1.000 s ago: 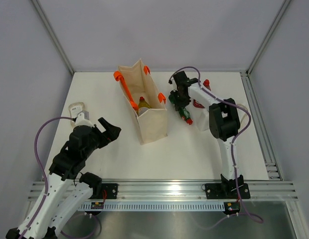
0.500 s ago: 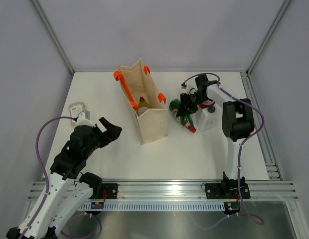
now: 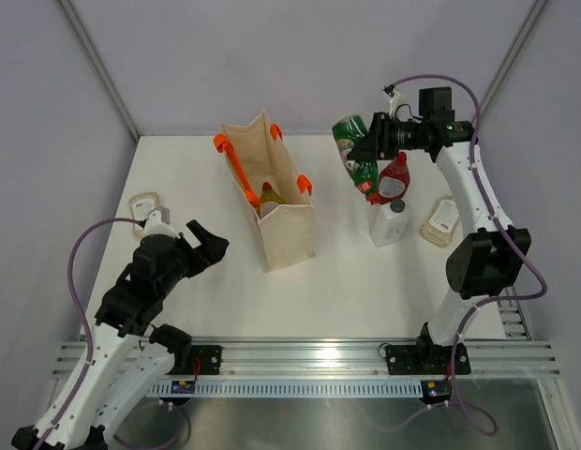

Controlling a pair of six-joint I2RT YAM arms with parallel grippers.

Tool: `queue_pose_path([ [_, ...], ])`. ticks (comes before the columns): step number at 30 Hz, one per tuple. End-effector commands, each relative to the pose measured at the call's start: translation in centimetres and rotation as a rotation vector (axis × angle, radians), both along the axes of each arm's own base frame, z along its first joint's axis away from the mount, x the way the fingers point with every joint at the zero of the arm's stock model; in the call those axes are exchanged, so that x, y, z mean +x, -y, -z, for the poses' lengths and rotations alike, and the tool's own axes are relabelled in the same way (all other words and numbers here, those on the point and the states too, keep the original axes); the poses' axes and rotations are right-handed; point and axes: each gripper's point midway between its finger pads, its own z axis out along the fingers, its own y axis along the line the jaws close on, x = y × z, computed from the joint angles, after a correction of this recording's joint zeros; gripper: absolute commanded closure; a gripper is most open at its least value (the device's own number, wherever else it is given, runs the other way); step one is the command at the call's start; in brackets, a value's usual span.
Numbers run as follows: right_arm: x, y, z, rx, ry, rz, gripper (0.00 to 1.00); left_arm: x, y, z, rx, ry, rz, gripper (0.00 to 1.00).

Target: Place the personal care products into the canvas bag

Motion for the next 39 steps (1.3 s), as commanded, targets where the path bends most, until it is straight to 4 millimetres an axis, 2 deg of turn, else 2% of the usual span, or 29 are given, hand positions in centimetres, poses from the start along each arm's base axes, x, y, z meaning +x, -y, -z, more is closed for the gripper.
queue_pose_path([
  [1, -1.9, -3.2, -9.6, 0.108, 0.221, -0.121, 1.00, 1.0, -0.8, -2.9, 0.023, 0.090, -0.034, 0.01],
  [2, -1.9, -3.9, -11.6, 0.110, 0.280, -0.135, 1.00, 1.0, -0.8, -3.0, 0.030, 0.090, -0.032, 0.01],
  [4, -1.6, -6.7, -11.7, 0.098, 0.301, -0.176, 1.00, 0.9, -1.0, -3.1, 0.036, 0.084, -0.036, 0.01],
  [6, -0.8, -9.0, -13.2, 0.093, 0.364, -0.189, 1.00, 0.6, -1.2, -3.1, 0.039, 0.076, -0.041, 0.01],
  [7, -1.7, -11.4, -13.6, 0.091, 0.391, -0.219, 1.00, 0.5, -1.3, -3.2, 0.037, 0.077, -0.045, 0.01],
  [8, -1.8, -12.5, -14.7, 0.089, 0.436, -0.214, 1.00, 0.3, -1.3, -3.1, 0.033, 0.072, -0.050, 0.01],
  [10, -1.1, -15.0, -14.3, 0.075, 0.461, -0.192, 1.00, -0.2, -1.8, -3.2, 0.028, 0.075, -0.067, 0.01],
  [11, -2.2, -17.0, -15.1, 0.091, 0.479, -0.210, 1.00, -0.4, -1.9, -3.1, 0.026, 0.073, -0.072, 0.01],
  [12, -1.8, -18.3, -14.4, 0.091, 0.459, -0.202, 1.00, -0.7, -2.2, -2.8, 0.028, 0.063, -0.083, 0.01],
  [13, -0.9, -19.1, -14.8, 0.087, 0.487, -0.146, 1.00, -1.0, -2.4, -3.0, 0.024, 0.072, -0.090, 0.01],
  [14, -1.3, -20.6, -14.8, 0.094, 0.489, -0.135, 1.00, -1.1, -2.7, -3.0, 0.023, 0.071, -0.104, 0.01],
  [16, 1.3, -21.4, -13.6, 0.060, 0.457, 0.025, 1.00, -1.5, -3.1, -2.9, 0.028, 0.067, -0.115, 0.01],
  [17, 1.9, -22.2, -12.5, 0.039, 0.439, 0.064, 1.00, -1.6, -3.4, -2.8, 0.034, 0.065, -0.127, 0.01],
  [18, 3.3, -21.6, -11.7, -0.003, 0.439, 0.146, 1.00, -1.6, -3.5, -3.1, 0.034, 0.070, -0.132, 0.01],
  [19, 3.5, -21.6, -10.3, -0.033, 0.420, 0.150, 0.98, -1.5, -3.6, -3.1, 0.039, 0.070, -0.137, 0.01],
  [21, 3.9, -20.9, -9.2, -0.093, 0.452, 0.154, 0.84, -1.2, -4.0, -3.4, 0.069, 0.080, -0.150, 0.01],
  [22, 4.1, -20.9, -6.8, -0.134, 0.440, 0.139, 0.71, -1.0, -4.2, -3.5, 0.087, 0.079, -0.155, 0.01],
  [23, 3.8, -20.7, -6.5, -0.147, 0.458, 0.123, 0.63, -0.6, -4.3, -3.2, 0.124, 0.064, -0.153, 0.01],
  [24, 3.1, -20.3, -7.5, -0.151, 0.516, 0.089, 0.54, -0.2, -4.8, -3.3, 0.155, 0.062, -0.173, 0.01],
  [25, 2.5, -20.2, -5.9, -0.182, 0.510, 0.045, 0.27, 0.2, -5.0, -3.8, 0.174, 0.065, -0.182, 0.01],
  [27, 1.5, -19.6, -6.7, -0.205, 0.590, -0.021, 0.04, 1.5, -5.8, -3.1, 0.269, 0.017, -0.213, 0.01],
  [29, 0.3, -19.3, -6.9, -0.233, 0.620, -0.101, 0.01, 2.6, -6.5, -3.7, 0.316, 0.000, -0.234, 0.01],
  [31, -0.8, -18.7, -8.6, -0.223, 0.658, -0.154, 0.01, 4.5, -7.5, -3.1, 0.329, -0.063, -0.264, 0.01],
  [32, -1.4, -18.2, -9.6, -0.217, 0.690, -0.186, 0.00, 5.5, -7.0, -3.4, 0.294, -0.058, -0.227, 0.01],
  [33, -2.6, -18.3, -10.6, -0.174, 0.708, -0.242, 0.01, 6.5, -8.9, -2.5, 0.286, -0.102, -0.281, 0.01],
  [35, -3.6, -17.0, -12.2, -0.148, 0.742, -0.281, 0.01, 7.8, -10.2, -2.1, 0.274, -0.123, -0.296, 0.01],
  [36, -5.0, -16.2, -13.8, -0.130, 0.787, -0.313, 0.01, 8.8, -11.6, -1.4, 0.273, -0.149, -0.325, 0.01],
  [37, -5.5, -15.6, -13.8, -0.133, 0.785, -0.322, 0.01, 9.4, -12.3, -1.0, 0.284, -0.159, -0.333, 0.01],
  [39, -6.9, -12.9, -15.9, -0.099, 0.814, -0.316, 0.00, 10.6, -14.7, -0.5, 0.359, -0.167, -0.368, 0.01],
])
